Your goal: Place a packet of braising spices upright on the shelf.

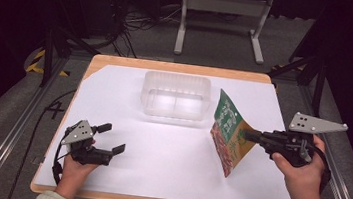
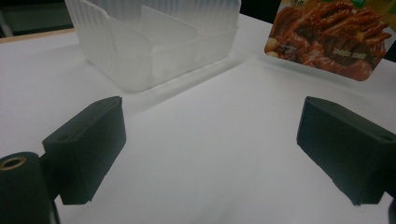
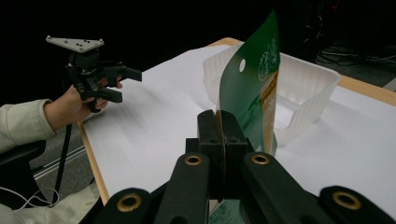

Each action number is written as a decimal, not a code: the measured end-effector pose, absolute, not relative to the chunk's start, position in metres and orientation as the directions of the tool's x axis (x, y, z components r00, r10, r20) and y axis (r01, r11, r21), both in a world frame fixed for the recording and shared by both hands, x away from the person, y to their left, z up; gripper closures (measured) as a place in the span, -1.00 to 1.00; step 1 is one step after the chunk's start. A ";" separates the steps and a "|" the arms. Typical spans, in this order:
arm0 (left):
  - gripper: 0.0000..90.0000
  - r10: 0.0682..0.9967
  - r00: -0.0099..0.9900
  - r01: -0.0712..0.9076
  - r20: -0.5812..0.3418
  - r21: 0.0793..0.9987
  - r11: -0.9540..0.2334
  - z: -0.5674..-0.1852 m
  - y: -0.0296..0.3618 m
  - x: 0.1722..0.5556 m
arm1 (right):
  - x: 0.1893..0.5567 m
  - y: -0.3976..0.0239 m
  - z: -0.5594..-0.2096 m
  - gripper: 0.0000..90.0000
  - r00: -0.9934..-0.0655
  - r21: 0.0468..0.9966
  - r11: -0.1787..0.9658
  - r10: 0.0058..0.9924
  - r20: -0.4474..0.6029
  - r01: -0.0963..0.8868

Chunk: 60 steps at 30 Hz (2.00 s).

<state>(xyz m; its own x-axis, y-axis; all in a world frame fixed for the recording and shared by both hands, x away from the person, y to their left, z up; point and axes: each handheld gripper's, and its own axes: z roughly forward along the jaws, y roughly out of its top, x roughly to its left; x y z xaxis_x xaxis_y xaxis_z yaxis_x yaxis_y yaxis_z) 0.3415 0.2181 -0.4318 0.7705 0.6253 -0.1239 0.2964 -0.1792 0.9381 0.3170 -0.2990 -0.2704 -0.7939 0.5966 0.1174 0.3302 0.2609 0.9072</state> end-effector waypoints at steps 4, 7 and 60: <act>-0.80 0.625 0.771 0.301 -0.126 0.936 -0.182 -0.432 0.218 0.341 | 0.320 -0.301 -0.264 1.00 -0.789 0.912 0.257 0.605 0.107 0.320; -0.80 0.624 0.771 0.301 -0.126 0.936 -0.182 -0.432 0.218 0.341 | 0.322 -0.301 -0.259 1.00 -0.786 0.916 0.243 0.608 0.112 0.318; -0.82 0.627 0.769 0.301 -0.127 0.937 -0.179 -0.433 0.220 0.341 | 0.400 -0.262 -0.196 1.00 -0.774 0.936 0.214 0.627 0.089 0.280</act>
<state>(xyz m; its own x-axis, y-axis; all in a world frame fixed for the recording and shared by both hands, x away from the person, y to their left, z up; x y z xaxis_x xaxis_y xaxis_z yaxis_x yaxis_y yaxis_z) 0.3409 0.2202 -0.4327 0.7686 0.6270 -0.1272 0.3010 -0.1789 0.9367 0.3995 -0.2617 -0.1960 -0.7736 0.6275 0.0885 0.2804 0.2137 0.9358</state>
